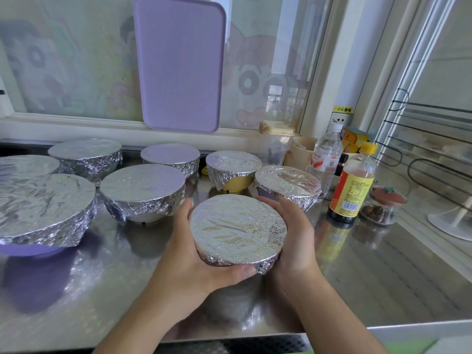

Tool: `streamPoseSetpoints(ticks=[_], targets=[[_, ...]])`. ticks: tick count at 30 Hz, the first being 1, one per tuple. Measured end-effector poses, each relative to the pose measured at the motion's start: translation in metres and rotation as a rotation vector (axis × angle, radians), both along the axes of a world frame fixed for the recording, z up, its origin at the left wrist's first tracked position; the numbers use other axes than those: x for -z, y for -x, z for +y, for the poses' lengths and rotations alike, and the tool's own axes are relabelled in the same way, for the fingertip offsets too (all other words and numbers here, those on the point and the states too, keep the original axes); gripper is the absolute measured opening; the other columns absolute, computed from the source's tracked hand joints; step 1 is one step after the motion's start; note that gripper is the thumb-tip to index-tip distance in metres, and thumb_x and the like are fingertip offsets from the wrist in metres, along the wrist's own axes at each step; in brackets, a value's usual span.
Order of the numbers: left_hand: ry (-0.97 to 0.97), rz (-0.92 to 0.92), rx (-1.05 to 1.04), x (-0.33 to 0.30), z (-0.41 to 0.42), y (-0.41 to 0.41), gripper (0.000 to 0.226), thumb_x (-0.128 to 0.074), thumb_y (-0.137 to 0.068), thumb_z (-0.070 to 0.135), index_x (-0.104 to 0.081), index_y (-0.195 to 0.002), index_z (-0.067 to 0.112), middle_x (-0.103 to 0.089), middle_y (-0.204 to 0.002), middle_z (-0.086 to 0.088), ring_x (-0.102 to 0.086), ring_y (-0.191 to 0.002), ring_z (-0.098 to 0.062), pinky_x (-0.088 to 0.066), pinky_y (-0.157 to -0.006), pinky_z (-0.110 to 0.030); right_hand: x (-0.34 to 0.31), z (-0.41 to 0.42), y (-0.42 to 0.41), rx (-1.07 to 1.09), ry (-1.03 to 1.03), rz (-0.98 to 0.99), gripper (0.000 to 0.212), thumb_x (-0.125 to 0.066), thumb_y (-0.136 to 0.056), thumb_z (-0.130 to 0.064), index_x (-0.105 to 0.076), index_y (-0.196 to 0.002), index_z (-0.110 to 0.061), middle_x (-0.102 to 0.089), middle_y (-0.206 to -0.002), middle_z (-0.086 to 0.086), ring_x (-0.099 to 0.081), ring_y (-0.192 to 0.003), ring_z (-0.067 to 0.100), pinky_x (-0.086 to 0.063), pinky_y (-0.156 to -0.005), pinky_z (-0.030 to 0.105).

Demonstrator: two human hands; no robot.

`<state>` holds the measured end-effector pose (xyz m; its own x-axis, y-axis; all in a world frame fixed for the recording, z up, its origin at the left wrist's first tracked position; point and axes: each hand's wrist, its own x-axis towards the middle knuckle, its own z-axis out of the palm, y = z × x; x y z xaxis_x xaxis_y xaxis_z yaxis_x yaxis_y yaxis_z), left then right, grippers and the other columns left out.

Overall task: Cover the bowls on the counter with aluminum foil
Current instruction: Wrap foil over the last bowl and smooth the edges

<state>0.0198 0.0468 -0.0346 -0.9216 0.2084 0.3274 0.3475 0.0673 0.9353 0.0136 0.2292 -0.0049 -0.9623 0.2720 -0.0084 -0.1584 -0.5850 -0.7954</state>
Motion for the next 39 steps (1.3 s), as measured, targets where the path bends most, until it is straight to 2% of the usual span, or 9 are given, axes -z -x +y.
streamPoseSetpoints(ticks=[6,11,16,21,25,28,32,36,39], targets=[[-0.022,-0.057,0.123,-0.002,-0.021,0.001,0.137,-0.103,-0.043,0.043,-0.024,-0.154,0.052,-0.059,-0.137,0.035,-0.054,-0.130,0.011,-0.038,-0.111,-0.025,0.005,0.014,0.001,0.044,-0.151,-0.066,0.049,-0.060,-0.090,-0.044,-0.077,-0.107,-0.002,-0.075,-0.114,0.024,-0.068,-0.114,0.047,-0.047,-0.094,0.051],[0.009,-0.070,0.164,-0.004,-0.033,-0.002,0.131,-0.100,-0.053,0.041,-0.021,-0.158,0.046,-0.054,-0.148,0.027,-0.045,-0.143,0.002,-0.028,-0.126,-0.042,-0.007,0.021,0.010,-0.001,-0.241,-0.037,0.029,-0.063,-0.095,-0.033,-0.082,-0.102,-0.012,-0.079,-0.105,0.005,-0.072,-0.104,0.024,-0.049,-0.103,0.041],[0.024,-0.024,0.014,-0.016,-0.004,-0.013,0.149,-0.097,-0.032,0.068,-0.005,-0.149,0.056,-0.037,-0.139,0.050,-0.038,-0.134,0.021,-0.037,-0.110,-0.015,-0.017,0.015,0.011,-0.213,-0.247,-0.026,0.057,-0.070,-0.084,-0.041,-0.073,-0.129,-0.006,-0.072,-0.131,0.018,-0.069,-0.124,0.033,-0.044,-0.117,0.055],[0.007,0.059,-0.031,-0.015,0.006,-0.011,0.122,-0.099,-0.037,0.050,-0.020,-0.128,0.060,-0.039,-0.116,0.062,-0.041,-0.121,0.030,-0.031,-0.090,0.008,-0.016,0.012,0.004,-0.201,-0.233,-0.010,0.052,-0.066,-0.085,-0.044,-0.078,-0.120,-0.007,-0.076,-0.123,0.018,-0.072,-0.117,0.034,-0.045,-0.115,0.059],[0.029,0.028,0.035,-0.016,-0.006,-0.004,0.142,-0.099,-0.035,0.057,-0.011,-0.147,0.052,-0.036,-0.122,0.063,-0.039,-0.124,0.030,-0.032,-0.096,0.005,-0.018,0.012,-0.001,-0.180,-0.288,-0.013,0.065,-0.075,-0.080,-0.041,-0.069,-0.127,0.003,-0.069,-0.128,0.028,-0.067,-0.122,0.042,-0.042,-0.116,0.061],[0.020,-0.073,0.106,-0.016,-0.026,0.000,0.158,-0.102,-0.030,0.063,-0.014,-0.160,0.048,-0.042,-0.132,0.056,-0.047,-0.130,0.019,-0.039,-0.114,-0.021,-0.019,0.020,0.000,-0.138,-0.355,-0.050,0.059,-0.063,-0.091,-0.045,-0.071,-0.124,0.003,-0.069,-0.126,0.029,-0.065,-0.123,0.044,-0.039,-0.116,0.062],[-0.035,-0.093,0.085,-0.014,-0.034,-0.008,0.127,-0.095,-0.045,0.071,-0.030,-0.152,0.055,-0.046,-0.144,0.044,-0.042,-0.140,0.012,-0.033,-0.122,-0.041,-0.022,0.023,0.006,-0.155,-0.420,-0.043,0.059,-0.061,-0.089,-0.052,-0.075,-0.122,-0.006,-0.075,-0.122,0.020,-0.071,-0.116,0.033,-0.036,-0.119,0.066],[-0.051,-0.015,-0.089,-0.019,-0.003,-0.021,0.073,-0.065,-0.088,0.068,-0.037,-0.150,0.043,-0.050,-0.124,0.053,-0.036,-0.116,0.038,-0.028,-0.100,0.001,-0.022,0.014,0.010,-0.227,-0.335,-0.037,0.046,-0.066,-0.094,-0.037,-0.075,-0.125,-0.005,-0.076,-0.125,0.015,-0.071,-0.120,0.030,-0.042,-0.119,0.055],[-0.026,0.062,-0.272,-0.013,0.016,-0.019,0.069,-0.049,-0.093,0.059,-0.034,-0.156,0.034,-0.043,-0.140,0.037,-0.033,-0.128,0.029,-0.024,-0.102,0.002,-0.021,0.009,0.008,-0.255,-0.303,-0.015,0.043,-0.071,-0.084,-0.037,-0.080,-0.117,-0.011,-0.077,-0.123,0.013,-0.071,-0.120,0.029,-0.042,-0.119,0.054]])
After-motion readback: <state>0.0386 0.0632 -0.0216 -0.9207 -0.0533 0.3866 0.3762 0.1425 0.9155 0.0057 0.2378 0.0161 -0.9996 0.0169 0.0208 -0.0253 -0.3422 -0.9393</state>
